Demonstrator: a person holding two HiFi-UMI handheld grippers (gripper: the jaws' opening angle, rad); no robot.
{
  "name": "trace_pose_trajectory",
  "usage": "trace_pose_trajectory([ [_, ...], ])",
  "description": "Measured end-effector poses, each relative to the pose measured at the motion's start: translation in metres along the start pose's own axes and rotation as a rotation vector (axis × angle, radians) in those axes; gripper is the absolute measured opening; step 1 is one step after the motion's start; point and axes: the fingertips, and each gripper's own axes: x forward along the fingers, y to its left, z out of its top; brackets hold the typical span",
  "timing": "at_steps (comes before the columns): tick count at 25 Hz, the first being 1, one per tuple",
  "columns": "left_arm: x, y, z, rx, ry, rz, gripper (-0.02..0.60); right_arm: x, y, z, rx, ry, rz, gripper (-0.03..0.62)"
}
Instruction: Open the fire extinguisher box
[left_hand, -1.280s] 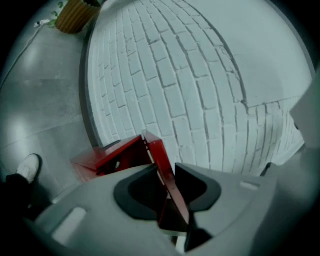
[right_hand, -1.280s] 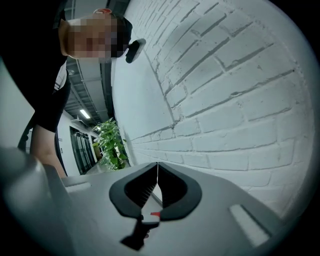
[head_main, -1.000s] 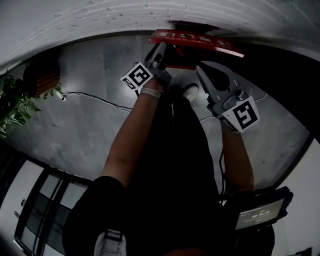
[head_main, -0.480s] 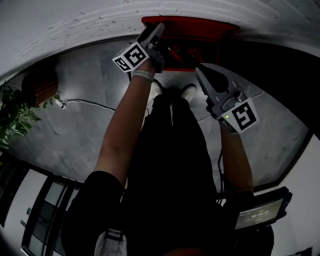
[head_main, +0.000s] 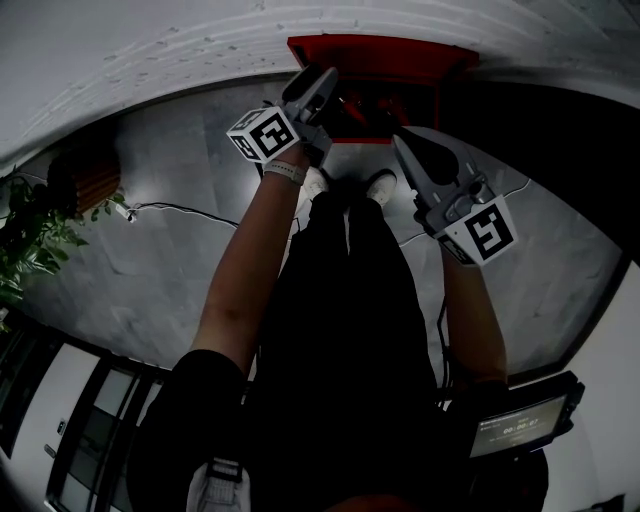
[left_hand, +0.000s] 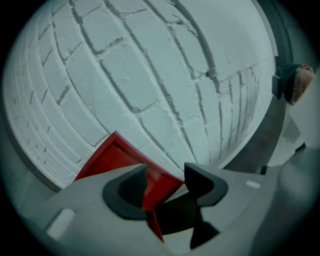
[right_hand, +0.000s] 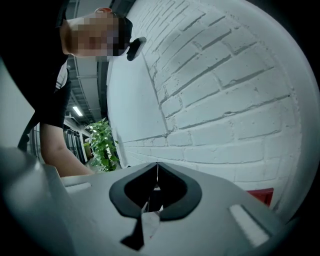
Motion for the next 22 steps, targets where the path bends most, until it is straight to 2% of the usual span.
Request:
trace_pose_trajectory([
  [3,-0.018,-0.037,0.0,0.131,0.044,-0.061,0.13,0.001,0.003,0.006,-0.026,-0.013,0.02,0.009],
  [5,-0.029,-0.057,-0.001,0.237,0.084,-0.09,0.114,0.001,0.005,0.007,-0.045,-0.018,0.042,0.009],
  [9,-0.072,-0.137,0.015,0.499,0.128,-0.147,0.001,-0.016,0.047,0.04,-0.102,-0.022,0.09,0.009],
  [14,-0.12,-0.217,0.029,0.772,0.098,-0.174,0.0,-0.047,0.1,0.075,-0.162,-0.025,0.156,0.009],
  [16,-0.139,-0.251,0.03,0.818,0.099,-0.21,0.0,-0.057,0.118,0.088,-0.178,-0.03,0.18,0.009],
  [22,-0.178,-0.325,0.028,0.825,0.099,-0.281,-0.001,-0.082,0.155,0.132,-0.217,-0.058,0.223,0.009],
])
